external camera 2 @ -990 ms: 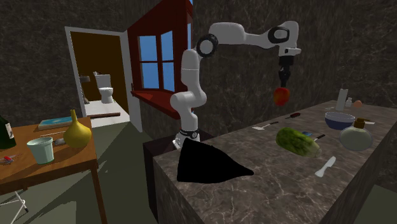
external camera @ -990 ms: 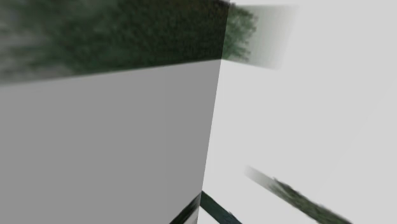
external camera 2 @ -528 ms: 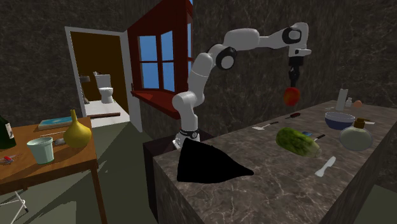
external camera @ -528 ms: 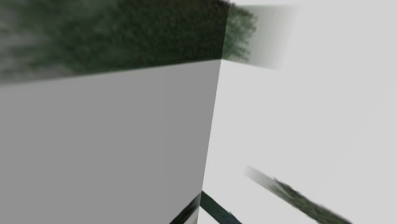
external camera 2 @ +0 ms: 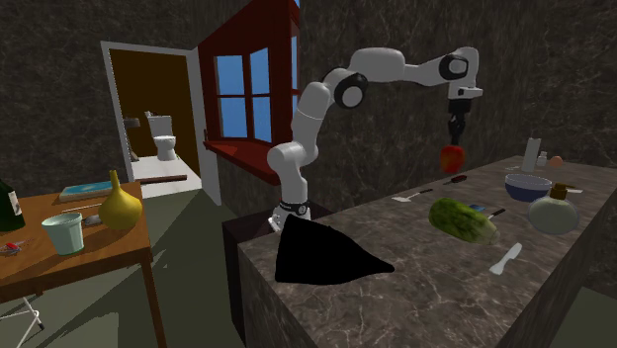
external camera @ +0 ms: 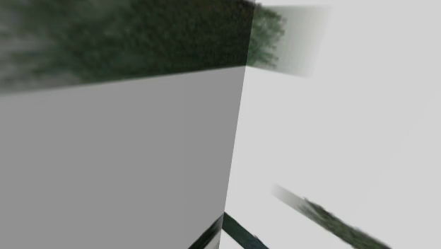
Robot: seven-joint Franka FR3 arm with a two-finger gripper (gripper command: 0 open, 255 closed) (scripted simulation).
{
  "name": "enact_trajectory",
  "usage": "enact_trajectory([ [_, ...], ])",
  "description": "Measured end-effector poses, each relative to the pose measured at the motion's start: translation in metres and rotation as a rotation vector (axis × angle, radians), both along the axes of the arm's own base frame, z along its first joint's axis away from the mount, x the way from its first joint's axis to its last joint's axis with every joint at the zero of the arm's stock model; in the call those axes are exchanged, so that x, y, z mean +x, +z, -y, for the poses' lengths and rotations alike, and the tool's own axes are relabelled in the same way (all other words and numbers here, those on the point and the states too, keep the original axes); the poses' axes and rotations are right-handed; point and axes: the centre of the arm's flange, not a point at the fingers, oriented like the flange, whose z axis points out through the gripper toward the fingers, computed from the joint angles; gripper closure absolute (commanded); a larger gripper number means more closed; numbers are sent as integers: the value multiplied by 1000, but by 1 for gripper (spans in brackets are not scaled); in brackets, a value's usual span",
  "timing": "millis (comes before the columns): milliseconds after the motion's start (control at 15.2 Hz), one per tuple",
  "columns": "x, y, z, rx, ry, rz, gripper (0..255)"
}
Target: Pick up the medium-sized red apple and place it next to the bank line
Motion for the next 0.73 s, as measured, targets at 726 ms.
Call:
enact_trajectory([
  [726,0,-59,0,0,0,0,255],
])
